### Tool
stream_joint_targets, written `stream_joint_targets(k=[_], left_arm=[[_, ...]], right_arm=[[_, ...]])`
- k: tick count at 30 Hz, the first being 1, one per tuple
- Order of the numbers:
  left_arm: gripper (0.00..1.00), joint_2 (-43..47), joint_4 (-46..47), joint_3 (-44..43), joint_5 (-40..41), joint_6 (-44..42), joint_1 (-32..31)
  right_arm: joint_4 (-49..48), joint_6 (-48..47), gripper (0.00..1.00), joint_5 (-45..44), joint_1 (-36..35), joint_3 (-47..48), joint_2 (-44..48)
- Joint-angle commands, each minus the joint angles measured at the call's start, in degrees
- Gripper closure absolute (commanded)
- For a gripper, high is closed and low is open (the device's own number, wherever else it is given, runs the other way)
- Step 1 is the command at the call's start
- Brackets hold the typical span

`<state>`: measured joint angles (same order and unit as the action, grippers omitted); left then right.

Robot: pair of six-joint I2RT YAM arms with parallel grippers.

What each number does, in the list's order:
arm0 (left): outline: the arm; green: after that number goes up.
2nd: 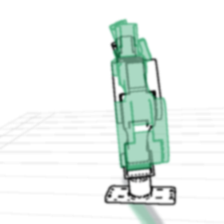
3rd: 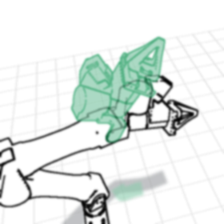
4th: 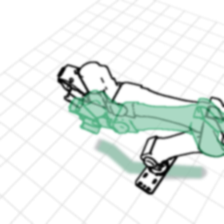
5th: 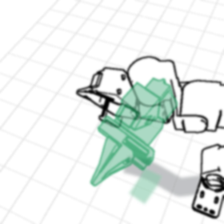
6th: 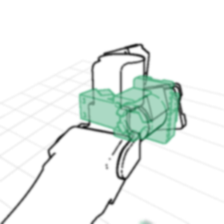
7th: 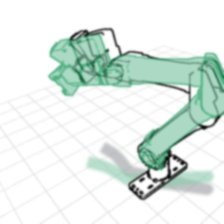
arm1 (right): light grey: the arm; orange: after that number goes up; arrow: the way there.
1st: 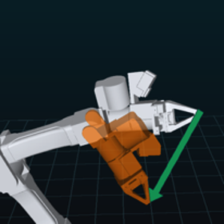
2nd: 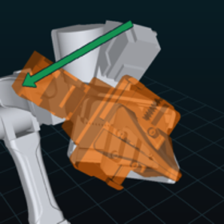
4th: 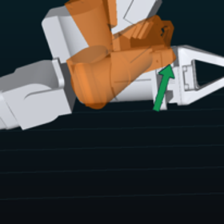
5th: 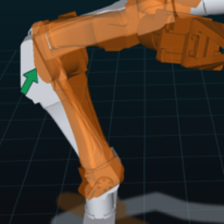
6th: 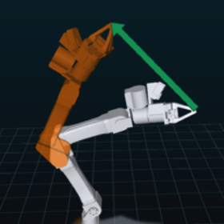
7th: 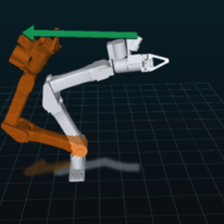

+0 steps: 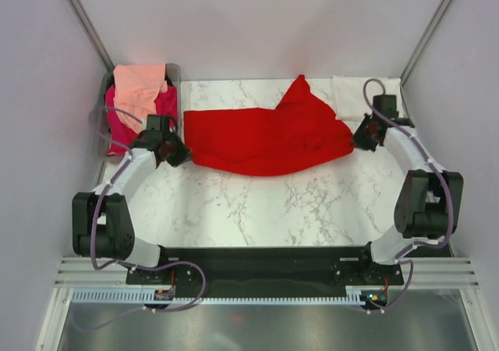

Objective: Fold and stack the t-shirts
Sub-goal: Fold the tshirt

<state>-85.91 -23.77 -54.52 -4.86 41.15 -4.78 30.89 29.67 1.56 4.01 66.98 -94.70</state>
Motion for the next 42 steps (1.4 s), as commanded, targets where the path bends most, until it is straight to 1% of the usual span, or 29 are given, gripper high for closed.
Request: stream_joint_targets(k=[1, 2, 3, 6, 7, 9, 10, 13, 15, 16, 19, 21, 22, 23, 25, 26, 27, 28, 29, 30, 31, 33, 35, 36, 37, 39, 40, 41, 42], left_arm=[[0.98, 9.9, -8.8, -5.8, -0.8, -0.7, 2.4], [0.98, 12.4, -11.0, -5.4, -2.9, -1.2, 3.4], [0.98, 13.7, -11.6, -4.5, -3.7, -1.5, 4.1], [0.98, 19.6, -12.0, 1.9, -4.1, -1.8, 4.5], [0.98, 20.9, -12.0, 3.9, -4.3, -1.6, 4.5], [0.98, 24.7, -11.9, 10.4, -5.2, 0.1, 4.5], [0.98, 25.8, -11.7, 14.5, -5.6, 0.7, 4.6], [0.98, 30.4, -11.6, 21.3, -7.4, 3.4, 4.7], [0.98, 33.2, -11.3, 24.2, -8.9, 6.3, 4.7], [0.98, 36.3, -11.3, 25.9, -9.2, 7.3, 4.7], [0.98, 42.7, -12.3, 28.3, -9.9, 11.7, 4.6], [0.98, 45.5, -13.4, 28.9, -9.6, 13.9, 4.6], [0.98, 47.6, -14.7, 29.2, -9.0, 14.9, 4.7], [0.98, 48.5, -15.1, 29.0, -9.3, 15.4, 4.7], [0.96, 50.0, -16.4, 29.0, -10.2, 16.6, 4.7], [0.87, 51.4, -17.5, 28.9, -10.3, 16.7, 4.7], [0.79, 52.2, -18.1, 28.8, -10.7, 16.8, 4.7], [0.68, 53.1, -18.4, 28.2, -11.9, 16.6, 4.6], [0.35, 53.9, -18.9, 27.8, -12.3, 16.3, 4.7], [0.23, 55.9, -20.5, 27.3, -12.4, 16.1, 4.7], [0.03, 56.8, -21.9, 25.4, -12.3, 14.9, 4.7], [0.0, 58.0, -25.3, 22.4, -9.2, 13.1, 4.7], [0.0, 57.7, -26.4, 17.3, -6.6, 6.6, 4.6], [0.0, 56.7, -27.1, 15.6, -5.8, 4.1, 4.6], [0.0, 56.0, -27.1, 12.8, -5.2, 0.8, 4.7], [0.0, 54.3, -26.5, 10.4, -4.9, -2.6, 4.7], [0.0, 52.6, -26.3, 8.6, -4.2, -5.2, 4.7], [0.0, 51.5, -25.7, 7.9, -4.4, -6.9, 4.7], [0.0, 50.8, -24.8, 7.5, -4.9, -8.7, 4.7]], right_arm=[[8.5, -0.2, 1.0, -1.7, 4.2, 6.7, 9.3], [9.4, -0.6, 1.0, 0.0, 5.3, 6.2, 12.0], [10.1, -1.0, 1.0, -0.6, 6.4, 5.4, 13.4], [11.0, -2.4, 1.0, -0.8, 7.3, -0.7, 18.3], [10.9, -2.6, 1.0, -0.9, 7.3, -4.8, 19.4], [10.8, -2.3, 1.0, -0.5, 7.7, -9.0, 22.2], [10.1, -1.3, 1.0, 0.4, 7.9, -13.3, 23.1], [9.4, 0.2, 1.0, 2.5, 9.3, -20.6, 27.2], [9.7, 1.9, 1.0, 2.3, 10.4, -23.1, 29.2], [10.2, 2.3, 1.0, 2.3, 10.9, -25.0, 31.3], [12.9, 3.9, 0.96, 2.1, 13.4, -26.5, 34.9], [14.8, 5.9, 0.89, 3.1, 14.3, -26.9, 36.4], [15.6, 6.8, 0.83, 3.1, 14.4, -27.0, 37.9], [16.1, 7.6, 0.69, 3.0, 14.8, -27.1, 38.8], [17.8, 9.3, 0.47, 3.0, 15.2, -27.6, 41.2], [18.1, 9.8, 0.28, 2.7, 15.8, -27.9, 41.9], [19.0, 10.3, 0.21, 2.5, 16.2, -28.0, 42.4], [19.5, 10.4, 0.16, 2.4, 16.6, -27.9, 43.1], [20.0, 10.4, 0.13, 2.3, 16.8, -27.7, 43.5], [20.6, 10.3, 0.12, 1.8, 17.1, -26.7, 43.7], [20.8, 9.9, 0.11, 1.4, 17.1, -26.0, 44.2], [20.2, 8.8, 0.11, 2.7, 17.1, -23.1, 44.5], [18.9, 6.6, 0.11, 4.9, 17.0, -20.8, 44.9], [15.8, 5.7, 0.11, 9.6, 17.0, -19.4, 45.1], [14.3, 5.1, 0.12, 11.6, 16.8, -18.6, 44.9], [9.7, 4.8, 0.11, 13.1, 12.9, -15.2, 43.3], [8.8, 4.7, 0.11, 10.3, 10.3, -13.3, 39.8], [8.6, 4.4, 0.11, 8.0, 4.0, -11.1, 37.2], [7.8, 4.1, 0.1, 5.9, 0.9, -5.8, 34.3]])
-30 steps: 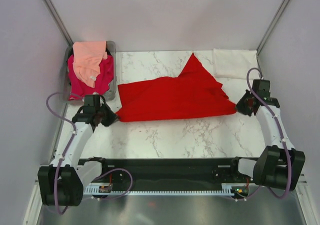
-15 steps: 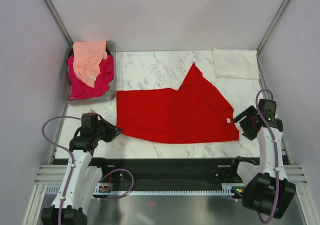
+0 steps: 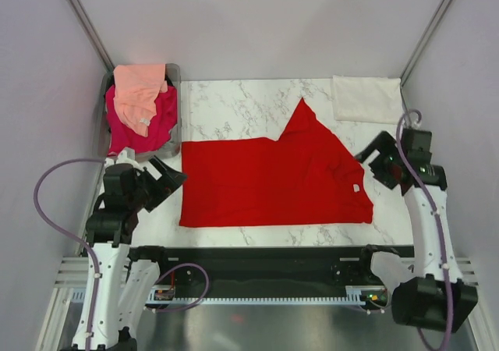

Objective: Fold and stack the t-shirts
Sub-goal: Fold the tshirt

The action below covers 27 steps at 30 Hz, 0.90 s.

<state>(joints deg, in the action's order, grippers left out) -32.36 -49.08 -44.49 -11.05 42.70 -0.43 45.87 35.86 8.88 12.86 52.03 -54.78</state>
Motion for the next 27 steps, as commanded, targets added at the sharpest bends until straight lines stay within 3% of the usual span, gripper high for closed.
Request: stream_joint_targets(k=[1, 2, 5, 11, 16, 21, 27], left_arm=[[0.01, -4.1, 2.3, -2.7, 1.0, -13.7, 0.3], [0.01, -4.6, 2.8, -2.5, 1.9, -14.0, 0.3], [0.02, -5.1, 7.0, -1.0, 0.9, -14.8, 0.3], [0.07, -4.1, 8.5, 1.1, 4.9, -14.4, 0.3], [0.09, -3.0, 8.6, 1.2, 3.3, -14.5, 0.3], [0.11, -3.3, 8.6, 1.1, 4.2, -14.3, 0.3], [0.12, -3.7, 8.5, 1.1, 4.3, -14.3, 0.3]], right_arm=[[-7.2, -2.7, 0.1, -5.2, -10.8, 12.1, -12.4], [-7.3, -3.4, 0.11, -5.9, -15.4, 15.1, -16.0], [-9.2, -6.9, 0.11, -7.9, -19.6, 27.3, -31.0], [-16.0, -15.7, 0.15, -7.6, -20.8, 49.5, -57.5], [-16.9, -17.3, 0.17, -4.0, -20.9, 70.4, -77.6], [-20.9, -16.4, 0.16, -2.2, -20.8, 84.1, -91.3], [-24.5, -16.9, 0.18, -1.9, -20.9, 86.8, -97.8]])
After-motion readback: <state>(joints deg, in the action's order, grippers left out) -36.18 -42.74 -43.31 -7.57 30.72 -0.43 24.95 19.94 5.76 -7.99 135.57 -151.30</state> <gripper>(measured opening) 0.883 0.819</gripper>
